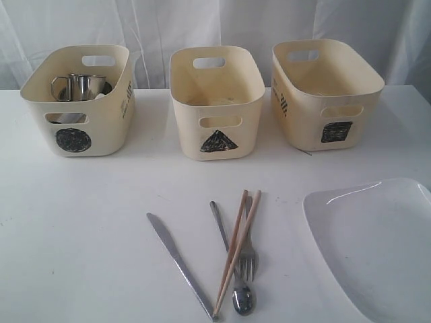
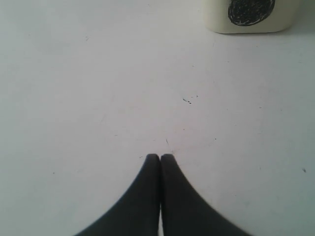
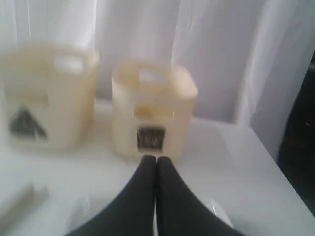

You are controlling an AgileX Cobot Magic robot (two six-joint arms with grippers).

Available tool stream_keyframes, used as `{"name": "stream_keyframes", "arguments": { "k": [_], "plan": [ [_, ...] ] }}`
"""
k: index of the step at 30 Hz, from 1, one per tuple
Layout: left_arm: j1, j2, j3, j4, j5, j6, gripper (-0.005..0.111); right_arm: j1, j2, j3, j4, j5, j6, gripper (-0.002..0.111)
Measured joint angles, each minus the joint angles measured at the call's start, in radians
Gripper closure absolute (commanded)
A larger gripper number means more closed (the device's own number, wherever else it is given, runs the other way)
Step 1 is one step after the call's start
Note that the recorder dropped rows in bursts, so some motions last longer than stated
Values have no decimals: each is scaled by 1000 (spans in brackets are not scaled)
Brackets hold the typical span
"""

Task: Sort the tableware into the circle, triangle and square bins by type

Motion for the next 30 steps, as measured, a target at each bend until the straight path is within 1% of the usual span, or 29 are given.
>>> {"name": "stream_keyframes", "arguments": {
  "k": [1,2,3,6,7,8,10,11,13,14,16,18,21,22,23,25,26,28,30],
  "plan": [
    [0,0,0,0,0,0,107,0,0,0,50,-94,57,108],
    [0,0,0,0,0,0,107,0,0,0,127,-262,160,108],
    [0,0,0,0,0,0,107,0,0,0,174,-383,217,108],
    [0,0,0,0,0,0,107,0,-1,0,268,-686,267,108],
    [0,0,0,0,0,0,107,0,-2,0,298,-745,285,108],
    [0,0,0,0,0,2,107,0,-2,-6,324,-774,342,108],
    [0,0,0,0,0,2,107,0,2,-68,331,-769,512,108],
    [0,0,0,0,0,2,107,0,20,-117,309,-764,576,108],
    [0,0,0,0,0,2,107,0,91,-224,236,-753,642,108],
    [0,0,0,0,0,2,107,0,151,-300,159,-752,660,108],
    [0,0,0,0,0,2,107,0,282,-399,28,-752,675,108],
    [0,0,0,0,0,2,107,0,450,-508,-151,-754,707,108],
    [0,0,0,0,0,2,107,0,706,-639,-447,-643,839,108],
    [0,0,0,0,0,2,107,0,780,-668,-544,-556,900,108],
    [0,0,0,0,0,2,107,0,897,-706,-689,-445,961,108],
    [0,0,0,0,0,2,107,7,1072,-737,-850,-192,1050,108],
    [0,0,0,0,0,2,107,7,1163,-745,-898,-63,1067,108],
    [0,0,0,0,0,2,107,7,1300,-746,-925,127,1071,108],
    [0,0,0,0,0,2,107,9,1353,-747,-863,253,1026,108]
  ]
}}
